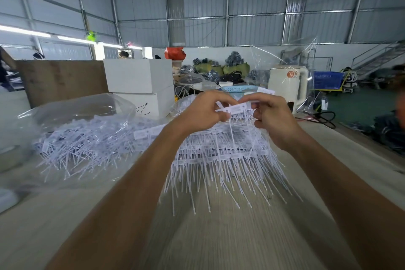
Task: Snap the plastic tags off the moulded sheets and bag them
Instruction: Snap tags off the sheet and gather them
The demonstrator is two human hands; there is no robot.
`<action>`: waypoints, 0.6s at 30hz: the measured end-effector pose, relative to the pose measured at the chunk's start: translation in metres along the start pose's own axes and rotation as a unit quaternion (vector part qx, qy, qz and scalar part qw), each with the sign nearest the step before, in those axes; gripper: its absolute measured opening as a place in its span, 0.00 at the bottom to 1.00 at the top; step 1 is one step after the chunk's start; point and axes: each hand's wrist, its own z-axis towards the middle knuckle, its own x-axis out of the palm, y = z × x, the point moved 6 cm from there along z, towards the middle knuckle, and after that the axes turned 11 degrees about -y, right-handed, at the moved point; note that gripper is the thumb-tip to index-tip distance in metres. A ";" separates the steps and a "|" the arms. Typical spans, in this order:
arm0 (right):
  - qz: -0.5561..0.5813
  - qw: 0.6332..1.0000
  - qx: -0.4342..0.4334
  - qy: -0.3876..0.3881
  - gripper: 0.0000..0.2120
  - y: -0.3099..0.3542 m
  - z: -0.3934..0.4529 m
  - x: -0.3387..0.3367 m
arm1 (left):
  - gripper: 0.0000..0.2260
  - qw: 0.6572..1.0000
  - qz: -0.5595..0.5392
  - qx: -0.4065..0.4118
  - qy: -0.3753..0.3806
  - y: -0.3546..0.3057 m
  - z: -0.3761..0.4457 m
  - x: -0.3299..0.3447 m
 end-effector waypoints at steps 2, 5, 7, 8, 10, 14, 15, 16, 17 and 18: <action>-0.014 1.000 0.022 -0.014 0.28 -0.002 0.004 -0.004 | 0.14 1.000 -0.003 -0.001 -0.001 0.001 0.000 0.001; -0.072 0.995 0.058 0.022 0.17 -0.006 0.002 -0.001 | 0.13 0.998 -0.053 -0.032 -0.015 0.003 0.000 -0.001; -0.134 0.988 0.021 0.073 0.11 0.000 -0.005 0.006 | 0.14 0.997 -0.063 -0.035 -0.014 0.003 0.000 -0.001; -0.167 0.982 -0.020 0.090 0.09 0.005 -0.008 0.010 | 0.13 0.998 -0.058 -0.031 -0.015 0.003 0.001 -0.001; -0.239 0.960 -0.096 0.108 0.07 0.012 -0.010 0.014 | 0.09 0.998 -0.053 -0.036 -0.025 0.005 0.001 -0.002; -0.204 0.968 -0.105 0.099 0.06 0.017 -0.010 0.013 | 0.04 0.997 -0.037 -0.050 -0.035 0.012 -0.001 -0.003; -0.177 0.975 -0.098 0.093 0.05 0.017 -0.010 0.011 | 0.06 0.997 -0.032 -0.058 -0.030 0.014 -0.001 -0.003; -0.157 0.979 -0.092 0.092 0.05 0.017 -0.010 0.011 | 0.07 0.998 -0.025 -0.061 -0.025 0.014 -0.001 -0.002; -0.146 0.981 -0.088 0.096 0.04 0.016 -0.010 0.010 | 0.08 0.998 -0.016 -0.060 -0.021 0.014 -0.001 -0.001; -0.141 0.981 -0.084 0.103 0.04 0.014 -0.010 0.010 | 0.09 0.998 -0.008 -0.059 -0.018 0.013 -0.002 -0.001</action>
